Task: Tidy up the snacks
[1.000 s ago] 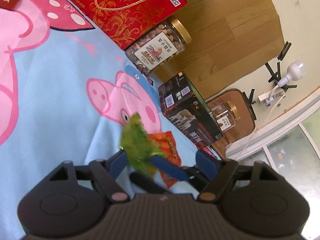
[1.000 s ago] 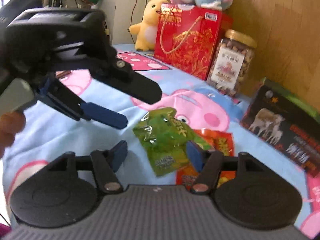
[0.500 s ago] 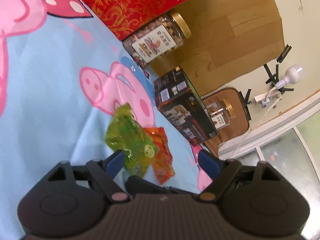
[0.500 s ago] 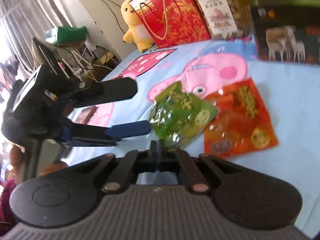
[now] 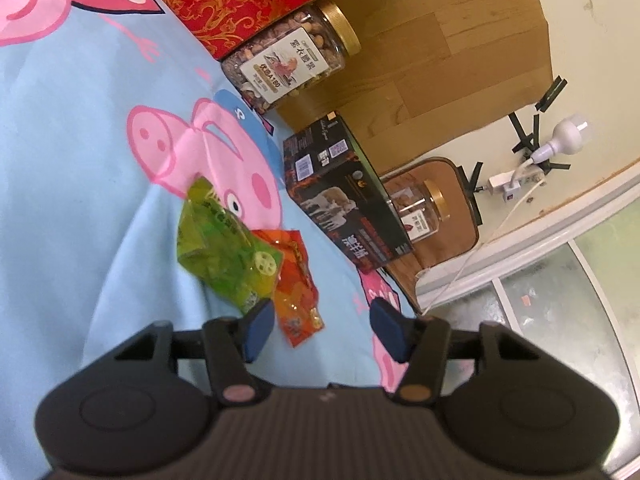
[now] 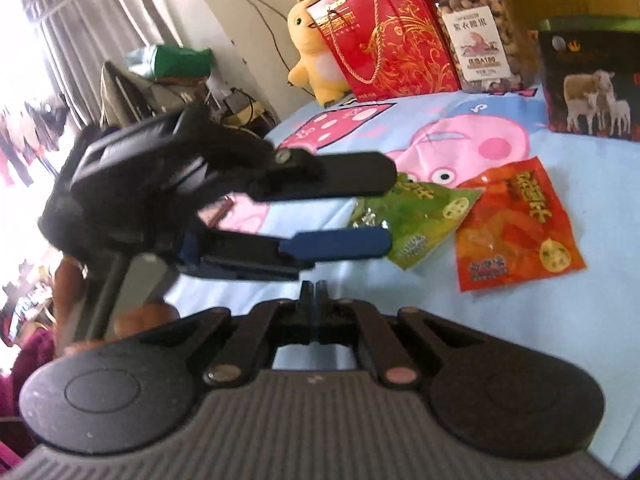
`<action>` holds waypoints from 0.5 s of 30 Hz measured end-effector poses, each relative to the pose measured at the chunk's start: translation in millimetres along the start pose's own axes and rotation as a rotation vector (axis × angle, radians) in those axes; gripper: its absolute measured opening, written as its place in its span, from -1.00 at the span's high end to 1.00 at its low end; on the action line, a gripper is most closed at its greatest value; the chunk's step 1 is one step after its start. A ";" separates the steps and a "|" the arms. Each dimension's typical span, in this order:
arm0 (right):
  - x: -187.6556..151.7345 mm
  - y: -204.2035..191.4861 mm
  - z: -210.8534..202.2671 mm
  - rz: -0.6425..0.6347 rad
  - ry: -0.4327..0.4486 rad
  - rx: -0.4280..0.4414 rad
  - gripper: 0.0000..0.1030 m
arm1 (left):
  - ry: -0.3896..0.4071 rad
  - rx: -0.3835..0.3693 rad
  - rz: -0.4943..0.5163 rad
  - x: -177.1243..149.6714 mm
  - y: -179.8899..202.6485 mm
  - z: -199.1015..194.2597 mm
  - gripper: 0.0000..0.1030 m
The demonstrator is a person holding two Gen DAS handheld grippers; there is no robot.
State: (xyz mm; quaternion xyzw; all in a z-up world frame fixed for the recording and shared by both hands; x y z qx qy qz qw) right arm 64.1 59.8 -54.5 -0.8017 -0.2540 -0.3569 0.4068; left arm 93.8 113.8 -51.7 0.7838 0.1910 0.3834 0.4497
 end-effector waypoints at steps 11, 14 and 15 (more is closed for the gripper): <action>2.7 23.7 -26.8 0.027 0.073 -0.084 0.52 | 0.002 -0.049 0.021 -4.0 23.7 -6.9 -0.04; 5.0 32.2 -35.1 0.049 0.100 -0.104 0.25 | -0.010 -0.057 0.027 -9.3 28.7 -7.0 -0.04; 5.1 34.3 -37.6 0.055 0.104 -0.108 0.25 | -0.014 -0.060 0.030 -11.2 30.3 -6.9 -0.04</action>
Point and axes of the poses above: each gripper's, at about its wrist camera, not at the fingertips, and z roughly the way its jaws point, y to its right, x to its top, the point moved 10 cm from there along z, roughly the way its jaws point, and after that the axes turned 7 degrees about y, right-handed, at the moved point
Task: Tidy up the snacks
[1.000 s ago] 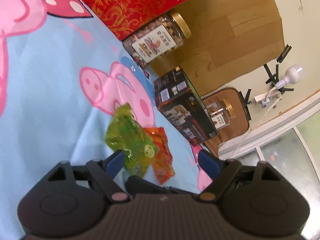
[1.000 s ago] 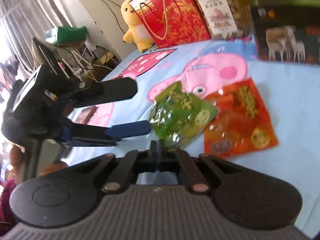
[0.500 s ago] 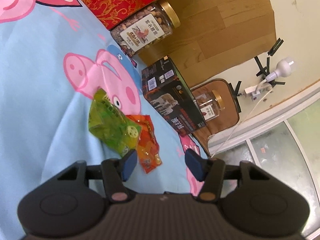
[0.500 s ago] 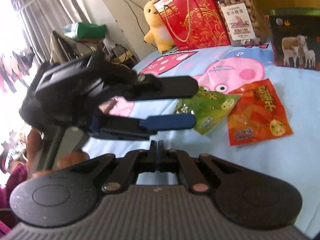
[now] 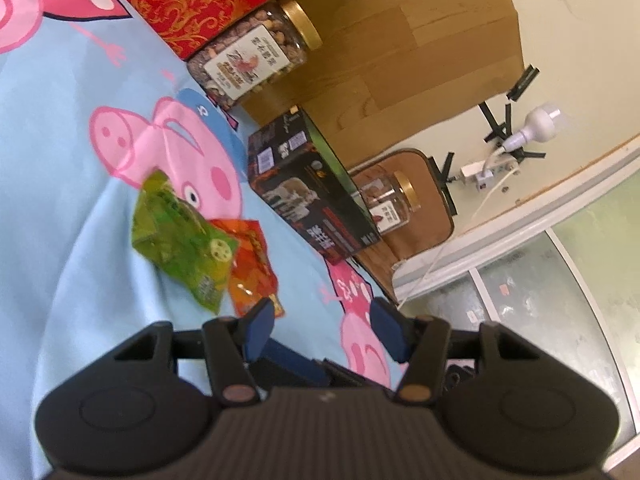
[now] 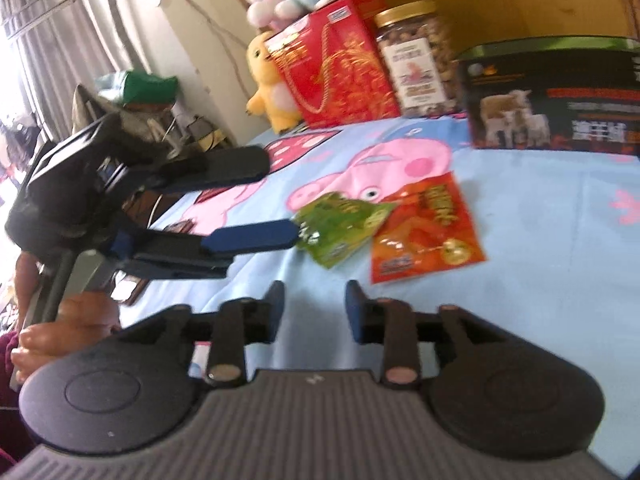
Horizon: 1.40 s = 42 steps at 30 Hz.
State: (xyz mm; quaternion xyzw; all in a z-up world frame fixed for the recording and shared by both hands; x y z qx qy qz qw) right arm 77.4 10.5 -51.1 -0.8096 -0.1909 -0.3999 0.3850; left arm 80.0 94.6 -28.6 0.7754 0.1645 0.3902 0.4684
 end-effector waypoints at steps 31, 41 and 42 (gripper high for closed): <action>21.2 18.6 49.4 0.392 -0.061 0.024 0.16 | 0.033 0.190 0.080 55.2 -65.9 7.8 -0.14; 20.0 22.1 38.4 0.336 -0.028 -0.045 0.91 | 0.015 0.134 -0.011 42.2 -62.0 9.6 0.69; 22.8 20.2 33.5 0.315 -0.015 -0.047 0.91 | 0.018 0.122 0.000 43.0 -54.3 10.0 0.69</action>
Point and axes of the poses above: each gripper's, at about its wrist camera, not at the fingertips, and z roughly the way its jaws point, y to its right, x to its top, the point moved 10 cm from there along z, roughly the way its jaws point, and after that the axes turned 7 degrees about y, right-handed, at the moved point
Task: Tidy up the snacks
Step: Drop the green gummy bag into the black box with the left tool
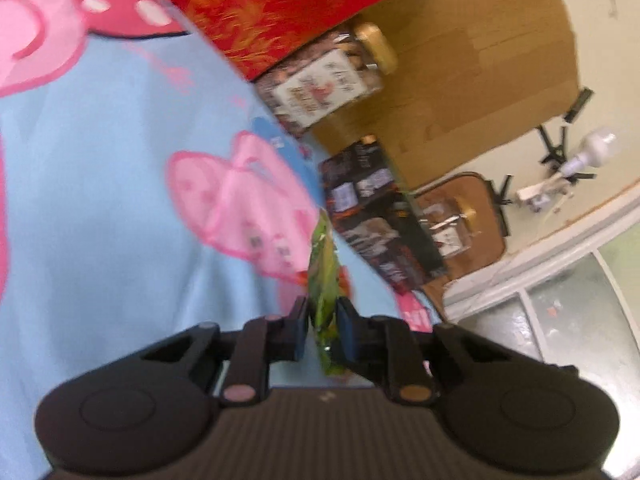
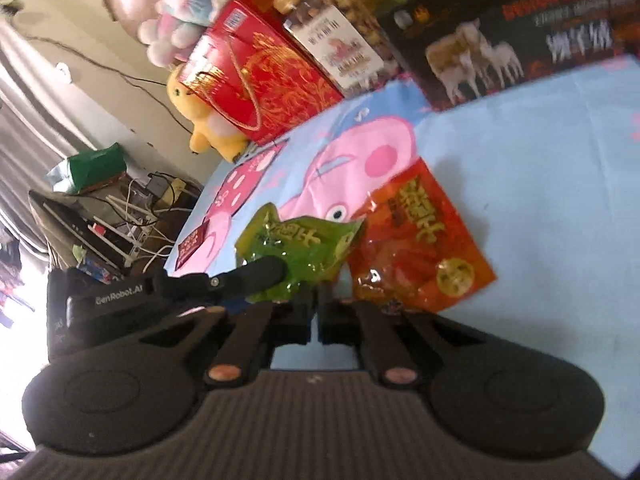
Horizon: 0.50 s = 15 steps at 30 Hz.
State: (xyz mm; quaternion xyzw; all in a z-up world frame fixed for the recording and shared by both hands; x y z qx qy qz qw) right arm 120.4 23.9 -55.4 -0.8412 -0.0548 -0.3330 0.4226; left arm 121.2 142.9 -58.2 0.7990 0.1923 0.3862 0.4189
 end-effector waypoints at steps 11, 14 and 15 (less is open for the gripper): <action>72.5 20.2 -57.6 -0.051 0.239 -0.028 0.93 | -0.033 -0.098 0.213 15.2 110.4 64.2 0.68; 101.5 39.3 -67.9 -0.059 0.294 -0.069 0.93 | -0.061 -0.130 0.242 19.4 135.3 98.9 0.68; 111.0 44.1 -72.1 -0.068 0.310 -0.089 0.93 | -0.071 -0.140 0.247 21.4 142.6 112.4 0.68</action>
Point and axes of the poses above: each gripper's, at about its wrist camera, not at the fingertips, and z roughly the way its jaws point, y to its right, x to its top, the point moved 10 cm from there along z, roughly the way its jaws point, and after that the axes turned 7 degrees about y, right-handed, at the moved point
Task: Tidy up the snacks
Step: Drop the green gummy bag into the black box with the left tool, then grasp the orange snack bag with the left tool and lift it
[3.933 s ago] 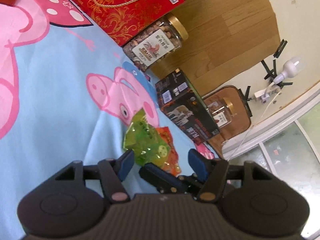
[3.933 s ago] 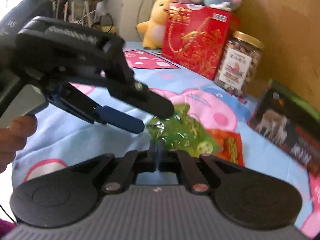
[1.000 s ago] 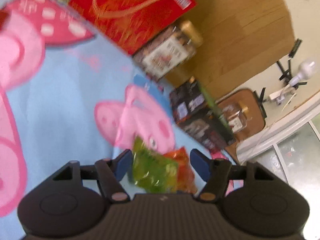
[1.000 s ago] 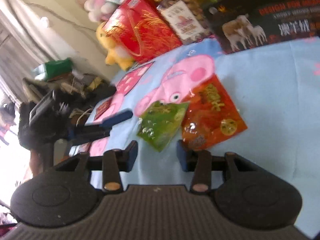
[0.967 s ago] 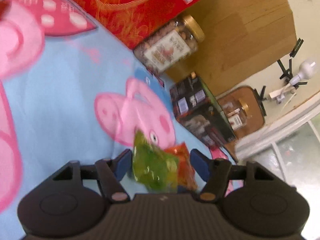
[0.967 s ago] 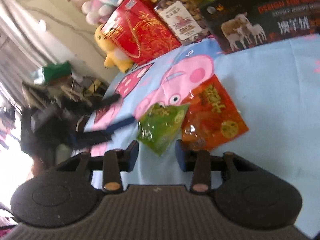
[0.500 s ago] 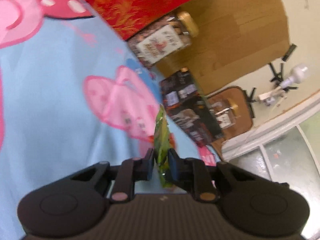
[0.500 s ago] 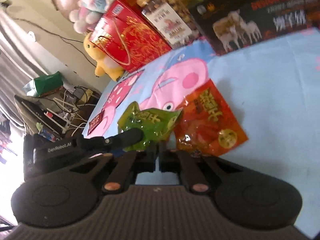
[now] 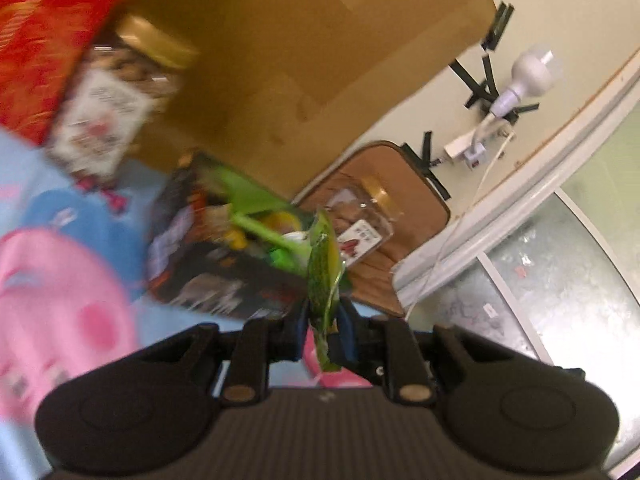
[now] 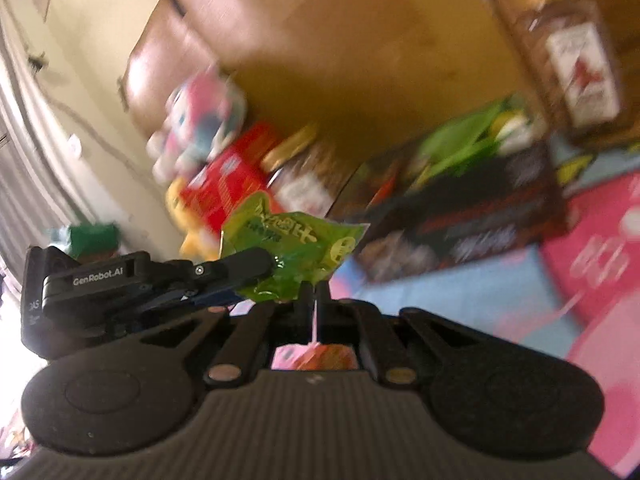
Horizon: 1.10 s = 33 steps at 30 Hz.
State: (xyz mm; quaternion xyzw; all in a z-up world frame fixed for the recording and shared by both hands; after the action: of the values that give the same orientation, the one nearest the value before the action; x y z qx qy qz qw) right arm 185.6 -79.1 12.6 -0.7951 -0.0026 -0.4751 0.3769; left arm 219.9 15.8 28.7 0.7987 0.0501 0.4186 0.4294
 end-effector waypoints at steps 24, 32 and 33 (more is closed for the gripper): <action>24.7 29.0 18.2 -0.165 0.093 -0.132 0.57 | 0.105 0.163 -0.022 42.2 -32.4 4.3 0.12; -44.6 15.0 12.4 -0.116 -0.100 -0.031 0.25 | 0.066 0.151 -0.091 -23.3 -50.2 -62.8 0.12; -48.9 14.6 16.3 -0.107 -0.122 -0.021 0.25 | 0.058 0.145 -0.117 -34.4 -55.0 -70.4 0.12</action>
State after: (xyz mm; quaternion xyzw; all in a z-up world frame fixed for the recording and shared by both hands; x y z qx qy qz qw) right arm 176.3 -62.5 -37.6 -0.8253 -0.0628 -0.4452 0.3417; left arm 163.0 80.5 -13.0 0.8108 0.1394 0.4112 0.3925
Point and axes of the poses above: each gripper's, at about its wrist camera, not at the fingertips, and z roughly the way its jaws point, y to its right, x to its top, the point moved 10 cm from there along z, roughly the way its jaws point, and after that the axes turned 7 degrees about y, right-handed, at the moved point
